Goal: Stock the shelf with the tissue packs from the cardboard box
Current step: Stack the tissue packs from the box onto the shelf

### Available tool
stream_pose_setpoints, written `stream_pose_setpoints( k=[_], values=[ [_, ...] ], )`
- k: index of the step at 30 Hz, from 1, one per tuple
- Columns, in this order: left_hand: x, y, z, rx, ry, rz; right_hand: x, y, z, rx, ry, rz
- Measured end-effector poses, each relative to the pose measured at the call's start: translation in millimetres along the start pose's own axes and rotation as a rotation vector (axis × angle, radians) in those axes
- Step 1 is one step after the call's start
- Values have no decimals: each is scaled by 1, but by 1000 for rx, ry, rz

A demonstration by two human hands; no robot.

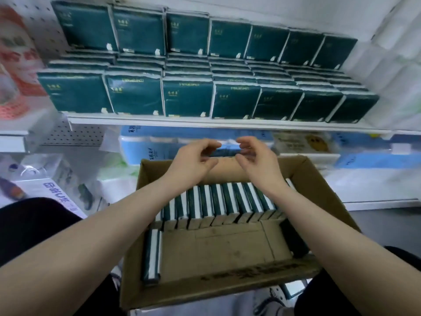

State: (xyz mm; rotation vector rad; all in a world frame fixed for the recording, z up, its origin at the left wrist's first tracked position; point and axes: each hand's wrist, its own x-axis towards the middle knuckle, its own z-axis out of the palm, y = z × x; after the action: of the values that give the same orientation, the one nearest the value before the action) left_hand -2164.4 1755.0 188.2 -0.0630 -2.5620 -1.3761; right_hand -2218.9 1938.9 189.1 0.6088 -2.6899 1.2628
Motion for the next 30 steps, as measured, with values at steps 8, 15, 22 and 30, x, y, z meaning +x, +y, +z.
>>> stream_pose_setpoints(
  k=[8, 15, 22, 30],
  values=[
    [-17, -45, 51, 103, -255, -91, -39, 66, 28, -169, -217, 264],
    [-28, -64, 83, 288, -472, -83, -46, 92, 52, -402, -372, 330],
    [-37, -80, 92, 449, -660, -39, -44, 107, 66, -509, -443, 367],
    [-29, -90, 89, 534, -630, -34, -46, 108, 74, -583, -473, 372]
  ],
)
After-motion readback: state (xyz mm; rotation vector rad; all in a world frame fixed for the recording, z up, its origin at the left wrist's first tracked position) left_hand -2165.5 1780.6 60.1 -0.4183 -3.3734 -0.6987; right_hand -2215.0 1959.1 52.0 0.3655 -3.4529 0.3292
